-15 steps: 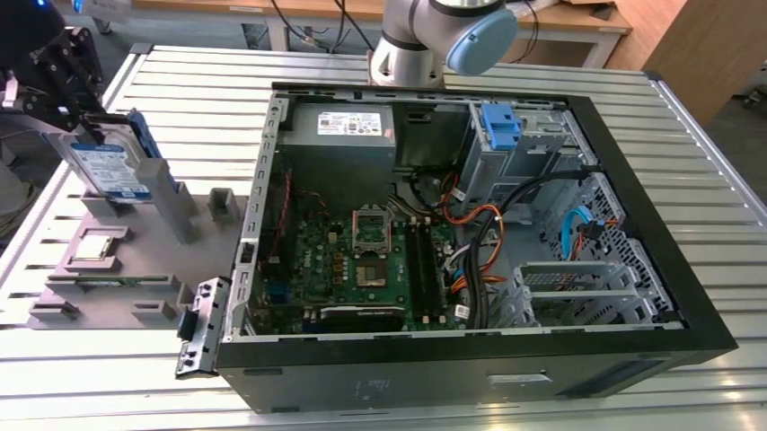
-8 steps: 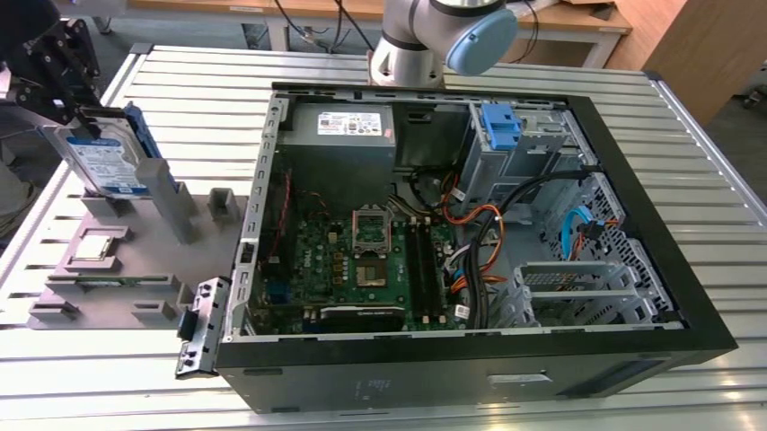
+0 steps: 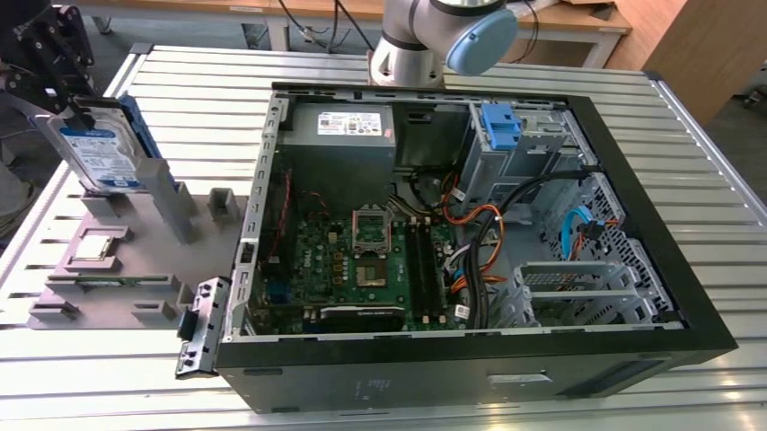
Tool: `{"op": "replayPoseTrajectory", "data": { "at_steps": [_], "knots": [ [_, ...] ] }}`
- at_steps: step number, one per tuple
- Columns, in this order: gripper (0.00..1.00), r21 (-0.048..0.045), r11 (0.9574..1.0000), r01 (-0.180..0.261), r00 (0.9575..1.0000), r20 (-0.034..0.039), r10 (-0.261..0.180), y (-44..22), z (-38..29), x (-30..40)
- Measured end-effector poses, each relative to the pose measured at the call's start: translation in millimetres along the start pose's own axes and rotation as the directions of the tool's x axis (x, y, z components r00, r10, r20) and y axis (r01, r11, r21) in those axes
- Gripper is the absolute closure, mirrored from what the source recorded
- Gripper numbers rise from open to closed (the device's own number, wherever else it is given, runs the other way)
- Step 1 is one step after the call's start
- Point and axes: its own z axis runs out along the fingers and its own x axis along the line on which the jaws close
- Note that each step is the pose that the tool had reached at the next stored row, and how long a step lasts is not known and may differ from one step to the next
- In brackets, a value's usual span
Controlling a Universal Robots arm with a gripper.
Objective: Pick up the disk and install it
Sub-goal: 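Pick up the disk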
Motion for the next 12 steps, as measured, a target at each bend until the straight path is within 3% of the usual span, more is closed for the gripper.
{"op": "replayPoseTrajectory", "data": {
  "at_steps": [12],
  "knots": [
    [0.65,-0.0001,1.0000,0.000,1.0000,-0.0001,0.000,-0.8,-27.4,-1.7]
  ]
}}
